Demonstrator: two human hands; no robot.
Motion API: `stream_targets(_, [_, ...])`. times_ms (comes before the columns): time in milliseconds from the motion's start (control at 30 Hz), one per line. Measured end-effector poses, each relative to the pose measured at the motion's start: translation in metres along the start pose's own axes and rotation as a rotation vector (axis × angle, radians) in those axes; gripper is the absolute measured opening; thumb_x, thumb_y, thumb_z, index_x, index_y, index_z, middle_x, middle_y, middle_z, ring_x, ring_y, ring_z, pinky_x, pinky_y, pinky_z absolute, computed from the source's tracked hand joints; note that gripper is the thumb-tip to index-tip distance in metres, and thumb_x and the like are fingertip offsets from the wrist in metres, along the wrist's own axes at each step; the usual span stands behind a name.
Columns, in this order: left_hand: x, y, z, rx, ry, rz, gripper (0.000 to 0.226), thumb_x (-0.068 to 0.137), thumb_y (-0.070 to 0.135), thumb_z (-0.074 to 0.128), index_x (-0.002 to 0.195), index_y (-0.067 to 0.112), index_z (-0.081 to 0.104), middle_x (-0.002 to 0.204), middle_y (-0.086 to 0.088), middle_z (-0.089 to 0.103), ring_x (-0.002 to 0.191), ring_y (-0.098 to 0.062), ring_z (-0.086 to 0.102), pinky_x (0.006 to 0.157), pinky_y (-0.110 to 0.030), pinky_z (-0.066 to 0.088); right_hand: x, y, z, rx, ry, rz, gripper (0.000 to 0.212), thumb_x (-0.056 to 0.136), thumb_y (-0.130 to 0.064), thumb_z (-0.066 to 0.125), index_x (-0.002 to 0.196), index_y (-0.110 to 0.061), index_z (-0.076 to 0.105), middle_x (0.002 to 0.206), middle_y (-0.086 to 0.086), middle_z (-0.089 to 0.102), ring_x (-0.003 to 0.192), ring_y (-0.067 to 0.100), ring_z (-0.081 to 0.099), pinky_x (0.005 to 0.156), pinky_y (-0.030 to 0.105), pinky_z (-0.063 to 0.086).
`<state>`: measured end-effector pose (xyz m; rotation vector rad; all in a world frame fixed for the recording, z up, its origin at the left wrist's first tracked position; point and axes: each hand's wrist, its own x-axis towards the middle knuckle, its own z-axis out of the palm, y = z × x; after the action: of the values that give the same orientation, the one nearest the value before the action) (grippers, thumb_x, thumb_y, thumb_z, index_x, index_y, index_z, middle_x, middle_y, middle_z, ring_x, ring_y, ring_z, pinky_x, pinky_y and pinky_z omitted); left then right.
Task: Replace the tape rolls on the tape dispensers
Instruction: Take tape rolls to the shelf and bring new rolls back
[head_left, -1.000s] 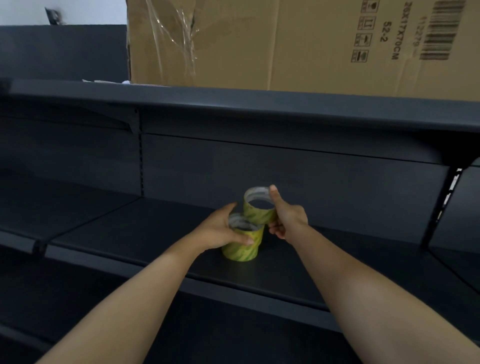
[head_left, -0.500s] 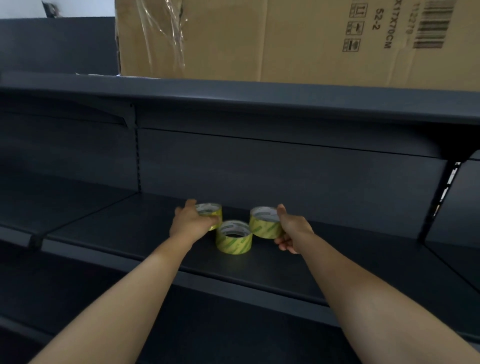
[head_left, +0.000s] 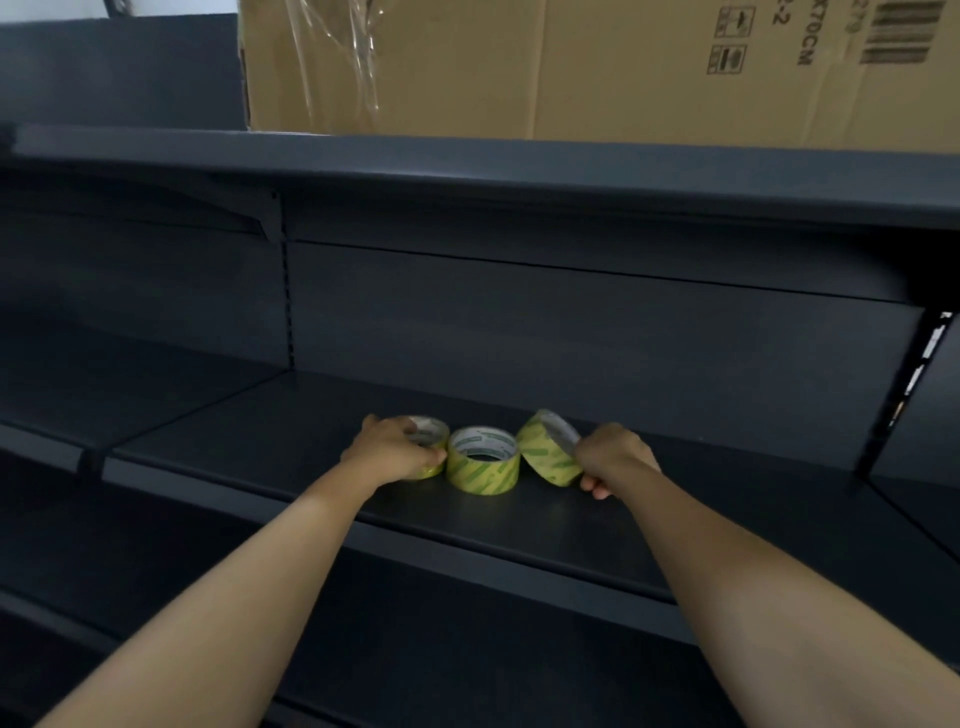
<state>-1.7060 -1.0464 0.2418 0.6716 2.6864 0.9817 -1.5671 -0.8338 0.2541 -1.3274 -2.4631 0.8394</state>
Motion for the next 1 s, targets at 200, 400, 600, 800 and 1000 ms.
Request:
stream_targets(200, [-0.009,-0.001,0.005,0.174,0.168,0.382,0.052,0.073,0.037,0.064,0.122,0.050,0.050,0.128,0.009,0.039,0.126,-0.016,0.027,0.097,-0.032,0.017,0.000,-0.005,-0.007,-0.165,0.122,-0.061,0.030,0.087,-0.024,0.051,0.101,-0.004,0.068,0.103,0.013,0.070,0.093,0.028,0.069,0.082,0.037,0.058])
stream_targets(400, [-0.009,0.004,0.012,0.275,0.108,0.475,0.043,0.079,0.052,0.066,0.120,0.042,0.060,0.119,0.010,0.044,0.115,-0.012,0.043,0.095,-0.026,0.019,-0.001,0.003,-0.004,-0.197,0.138,-0.053,0.047,0.090,-0.049,0.051,0.104,-0.007,0.066,0.108,0.011,0.069,0.097,0.028,0.066,0.076,0.030,0.053])
stream_targets(600, [-0.011,0.010,0.009,0.227,0.092,0.454,0.039,0.078,0.052,0.067,0.113,0.035,0.067,0.129,0.006,0.058,0.121,-0.015,0.050,0.100,-0.030,0.032,-0.012,0.001,-0.002,0.125,0.108,-0.482,0.026,0.085,-0.049,0.060,0.082,-0.025,0.068,0.092,-0.001,0.069,0.089,0.019,0.064,0.072,0.029,0.050])
stream_targets(800, [-0.015,0.017,0.011,0.294,0.071,0.471,0.034,0.086,0.048,0.060,0.115,0.032,0.066,0.126,0.006,0.061,0.115,-0.016,0.053,0.104,-0.039,0.037,-0.028,-0.003,0.004,-0.147,0.066,-0.559,0.010,0.083,-0.035,0.064,0.081,-0.031,0.073,0.095,-0.010,0.073,0.095,0.012,0.065,0.095,0.035,0.047])
stream_targets(1000, [-0.023,0.016,0.020,0.275,0.164,0.540,0.026,0.087,0.039,0.063,0.106,0.024,0.069,0.108,-0.001,0.064,0.101,-0.018,0.057,0.089,-0.035,0.046,-0.044,0.001,0.007,-0.299,0.207,-0.527,0.022,0.088,-0.022,0.056,0.090,-0.027,0.077,0.100,-0.001,0.073,0.101,0.021,0.061,0.088,0.034,0.050])
